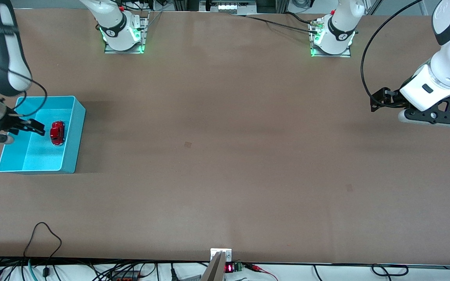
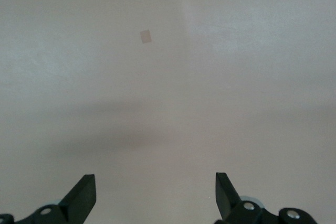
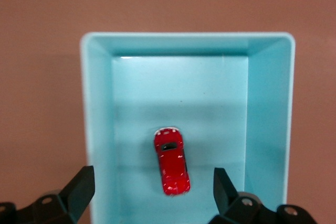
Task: Wind red beetle toy and store in blue box
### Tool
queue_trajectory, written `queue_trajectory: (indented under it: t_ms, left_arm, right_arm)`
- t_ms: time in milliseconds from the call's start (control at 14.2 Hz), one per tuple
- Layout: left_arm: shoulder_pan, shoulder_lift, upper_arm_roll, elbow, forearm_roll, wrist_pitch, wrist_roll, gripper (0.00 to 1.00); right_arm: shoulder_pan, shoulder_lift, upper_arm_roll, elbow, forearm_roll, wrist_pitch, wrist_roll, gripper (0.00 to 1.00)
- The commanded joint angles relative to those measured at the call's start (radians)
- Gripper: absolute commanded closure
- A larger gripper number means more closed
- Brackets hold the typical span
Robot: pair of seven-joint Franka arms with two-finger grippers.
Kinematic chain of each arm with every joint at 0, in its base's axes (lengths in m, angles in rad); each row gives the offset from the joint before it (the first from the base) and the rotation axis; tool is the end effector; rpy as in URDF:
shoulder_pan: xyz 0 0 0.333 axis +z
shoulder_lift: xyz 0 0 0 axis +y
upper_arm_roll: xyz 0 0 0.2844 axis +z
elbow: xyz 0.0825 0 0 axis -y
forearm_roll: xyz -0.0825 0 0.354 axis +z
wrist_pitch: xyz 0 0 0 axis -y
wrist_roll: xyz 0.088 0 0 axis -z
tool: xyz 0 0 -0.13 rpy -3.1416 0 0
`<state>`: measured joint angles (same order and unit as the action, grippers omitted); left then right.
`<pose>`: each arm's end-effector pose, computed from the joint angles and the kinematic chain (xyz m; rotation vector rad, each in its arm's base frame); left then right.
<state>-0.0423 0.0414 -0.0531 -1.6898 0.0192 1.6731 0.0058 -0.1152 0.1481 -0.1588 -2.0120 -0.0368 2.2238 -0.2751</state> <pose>0.5349 -0.0485 0.5038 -3.1167 0.1618 0.0893 0.5388 -0.1519 0.3509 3.0715 0.0384 0.0745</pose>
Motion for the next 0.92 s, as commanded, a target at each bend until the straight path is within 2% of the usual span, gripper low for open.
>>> queue_trajectory:
  t_ms: [0,211,563,845]
  left_arm:
    - [-0.007,-0.021,0.006,-0.007,-0.019,-0.013,-0.009,0.00]
    - [-0.005,-0.020,0.006,-0.007,-0.019,-0.013,-0.009,0.00]
    - [-0.005,-0.020,0.006,-0.005,-0.019,-0.026,-0.009,0.00]
    - [-0.005,-0.020,0.006,-0.005,-0.019,-0.026,-0.009,0.00]
  right_arm:
    - [-0.008,-0.070,0.059,0.131,0.015,-0.206,-0.003,0.00]
    - [0.017,-0.071,0.091,0.292,0.018,-0.399,-0.003,0.00]
    - [0.058,-0.101,0.091,0.317,0.020,-0.487,0.065,0.00]
    - [0.060,-0.078,0.093,0.396,0.018,-0.549,0.065,0.00]
